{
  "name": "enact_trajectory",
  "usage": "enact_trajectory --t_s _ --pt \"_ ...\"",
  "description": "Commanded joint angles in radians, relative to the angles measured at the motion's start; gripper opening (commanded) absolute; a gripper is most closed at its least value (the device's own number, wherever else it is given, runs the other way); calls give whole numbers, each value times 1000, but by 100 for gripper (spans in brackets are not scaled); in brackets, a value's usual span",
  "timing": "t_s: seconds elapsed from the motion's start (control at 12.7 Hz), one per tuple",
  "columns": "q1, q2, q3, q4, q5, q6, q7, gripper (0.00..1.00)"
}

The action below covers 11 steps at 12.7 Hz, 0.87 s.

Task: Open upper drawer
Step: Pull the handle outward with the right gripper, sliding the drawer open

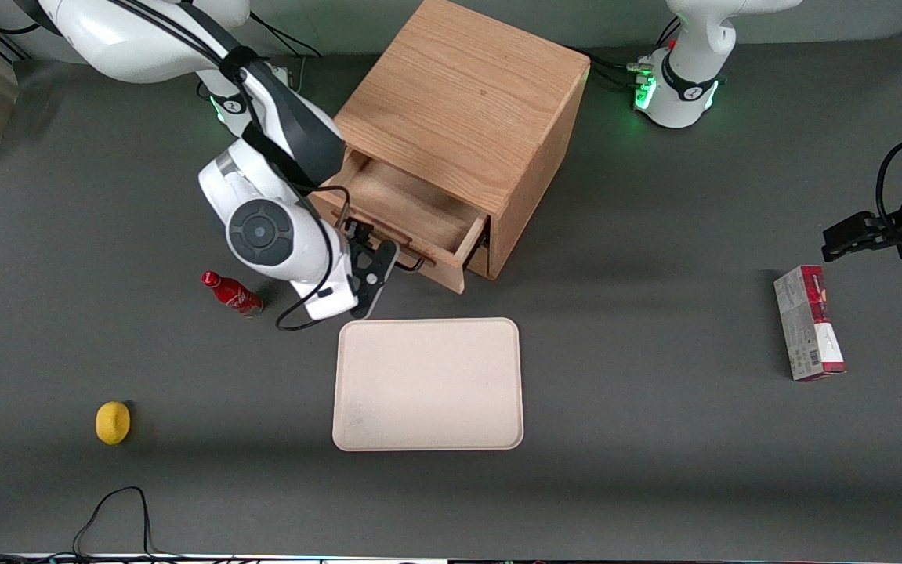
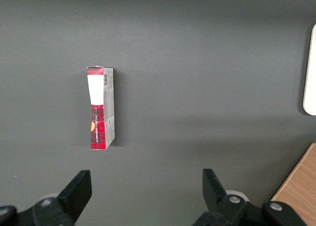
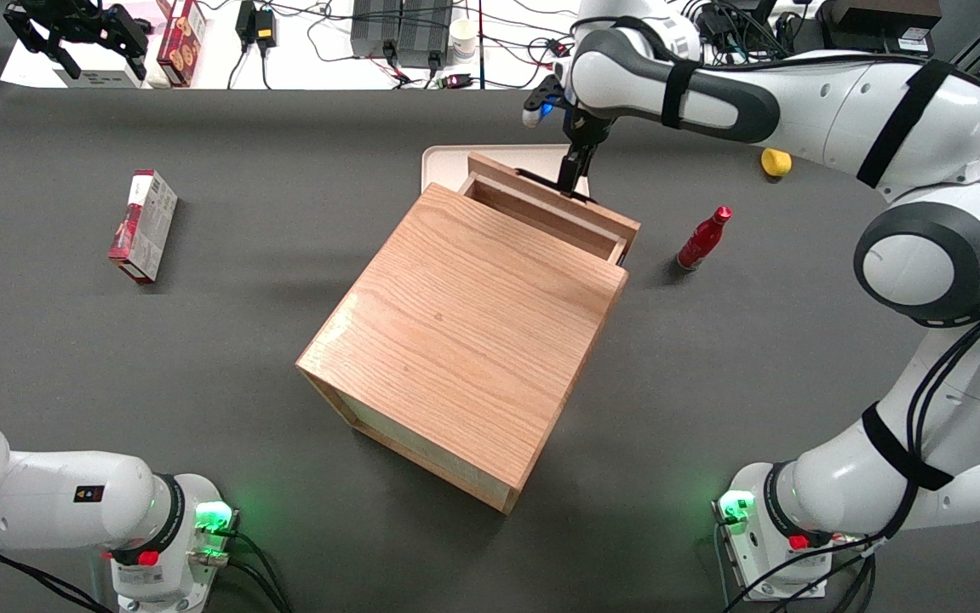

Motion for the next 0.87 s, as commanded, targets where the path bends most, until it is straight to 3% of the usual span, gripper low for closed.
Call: enact_trajectory --t_s 0.0,0.24,0.79 --pt "4 19 -35 54 -17 -2 -46 100" --pt "5 34 -38 81 -103 -2 -44 100" --pt "4 80 -114 195 -112 -2 -35 100"
